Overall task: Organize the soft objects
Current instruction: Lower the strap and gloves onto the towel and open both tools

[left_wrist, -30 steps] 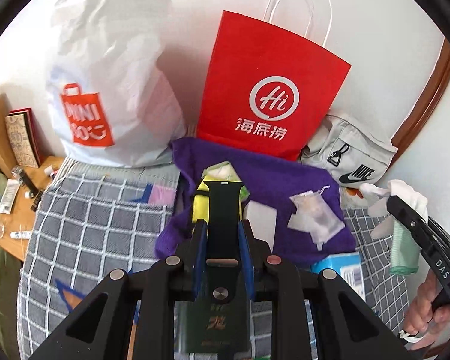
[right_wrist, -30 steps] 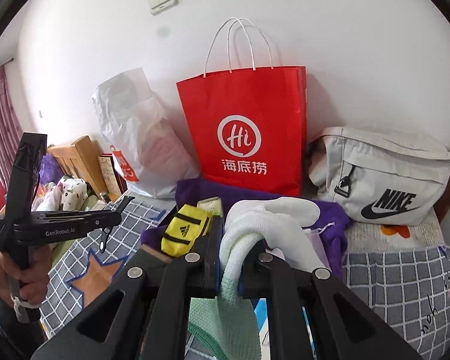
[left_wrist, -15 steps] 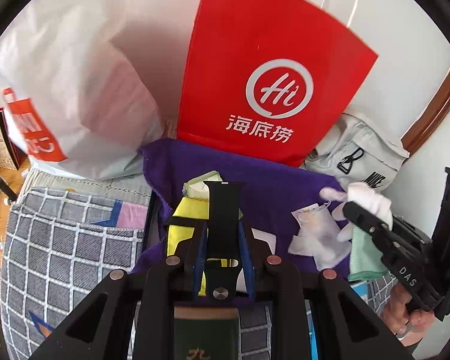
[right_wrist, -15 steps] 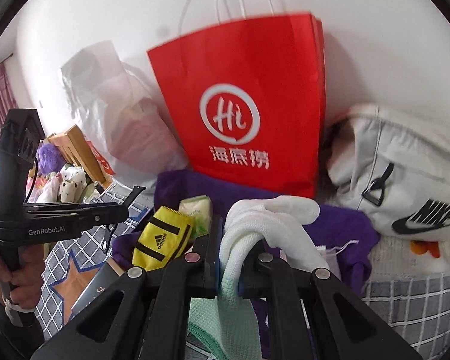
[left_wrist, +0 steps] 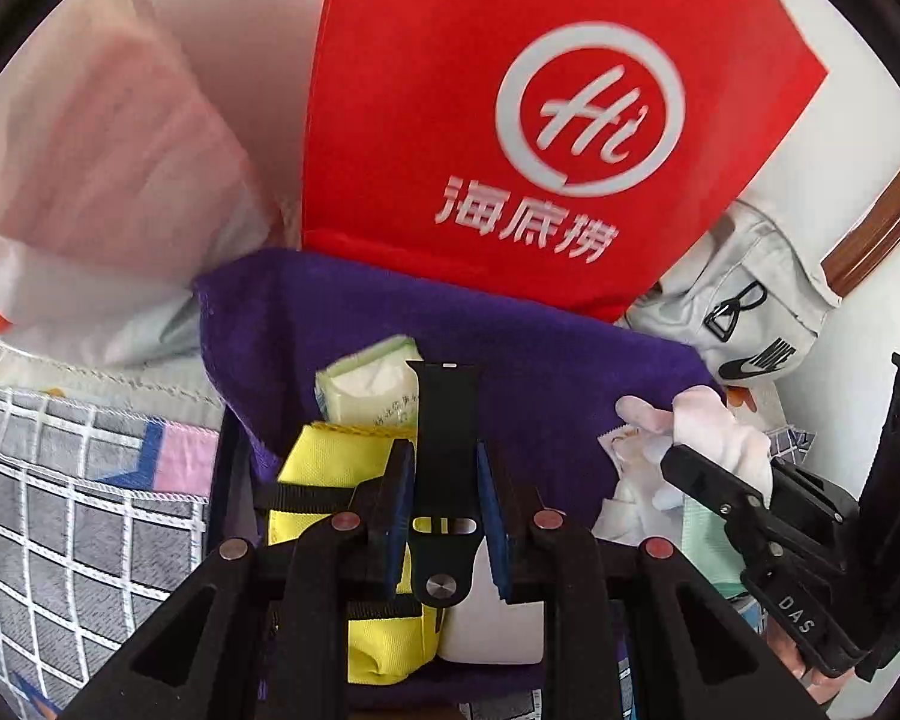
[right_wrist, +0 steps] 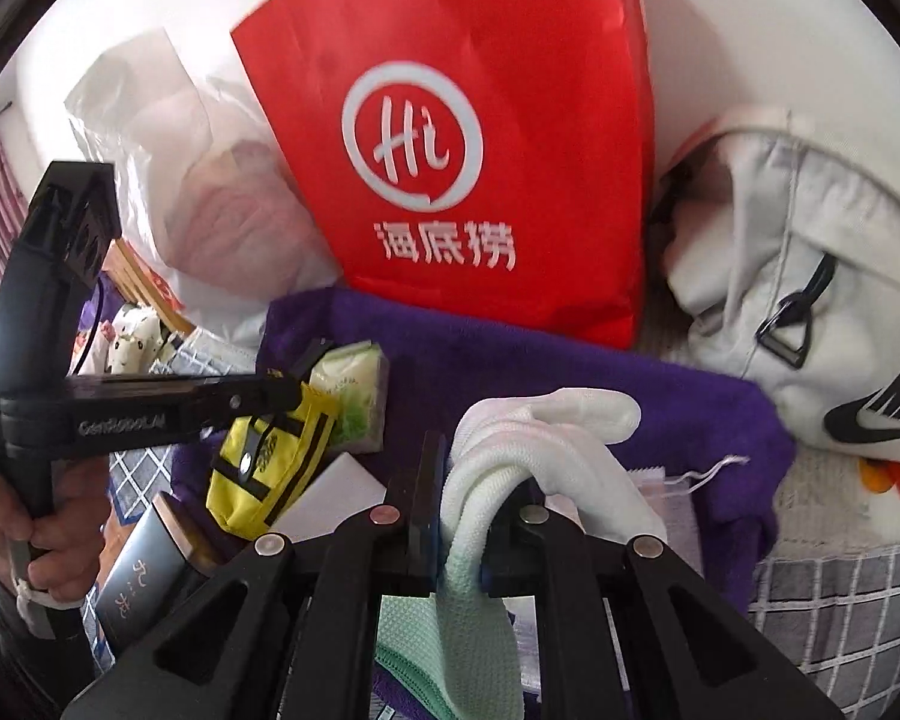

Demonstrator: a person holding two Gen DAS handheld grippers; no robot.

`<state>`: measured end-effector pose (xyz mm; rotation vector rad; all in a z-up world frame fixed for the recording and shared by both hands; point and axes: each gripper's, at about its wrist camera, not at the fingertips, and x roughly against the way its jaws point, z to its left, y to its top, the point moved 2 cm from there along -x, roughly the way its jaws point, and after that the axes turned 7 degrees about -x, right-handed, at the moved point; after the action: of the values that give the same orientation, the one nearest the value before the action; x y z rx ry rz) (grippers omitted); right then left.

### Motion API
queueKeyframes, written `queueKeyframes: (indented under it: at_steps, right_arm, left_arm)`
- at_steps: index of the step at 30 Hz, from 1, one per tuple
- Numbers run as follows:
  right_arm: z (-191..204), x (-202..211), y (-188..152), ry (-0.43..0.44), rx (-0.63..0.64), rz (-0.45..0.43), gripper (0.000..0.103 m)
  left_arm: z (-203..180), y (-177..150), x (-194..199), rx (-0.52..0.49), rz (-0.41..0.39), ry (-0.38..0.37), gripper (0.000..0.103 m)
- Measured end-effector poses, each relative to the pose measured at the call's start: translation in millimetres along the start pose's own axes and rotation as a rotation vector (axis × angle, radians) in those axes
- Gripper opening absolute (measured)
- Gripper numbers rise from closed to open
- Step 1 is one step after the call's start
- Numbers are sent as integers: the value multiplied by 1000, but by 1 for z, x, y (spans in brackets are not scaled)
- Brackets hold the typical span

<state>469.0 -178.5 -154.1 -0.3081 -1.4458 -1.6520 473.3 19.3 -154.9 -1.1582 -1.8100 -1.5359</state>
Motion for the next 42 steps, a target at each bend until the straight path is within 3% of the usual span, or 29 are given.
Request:
queueKeyframes:
  at_steps: [9,15,18,22,25,27,32,38,42]
  right_arm:
    - [3,-6,-2,-64,48,14,12]
    - [5,-10,-4,-5,27,31,13]
    - [8,-22,-7,-20,43,75,22]
    - [10,-30,-8,-60,46,108,55]
    - [8,-26,-7,-69,37,105,61]
    - [6,-24,-7,-88,31,116,71]
    - [-1,-9,-3,-113,19,96,71]
    - [-6,17,1,-141,-11,24,71]
    - [-1,41,1,-203,-32,-34,71]
  left_arm:
    - [4,-1,-12,23,31,-76,21]
    - [6,-2,-15,21,38,-74,21]
    - [10,-2,-16,32,39,-78,21]
    - [11,-2,-15,33,40,-80,21]
    - [10,-3,-16,25,46,-81,21]
    - [10,-4,-17,29,51,-82,21]
    - [8,-4,-17,30,54,-81,23]
    - [6,-3,-8,36,59,-61,41]
    - [1,-2,10,31,33,-27,43]
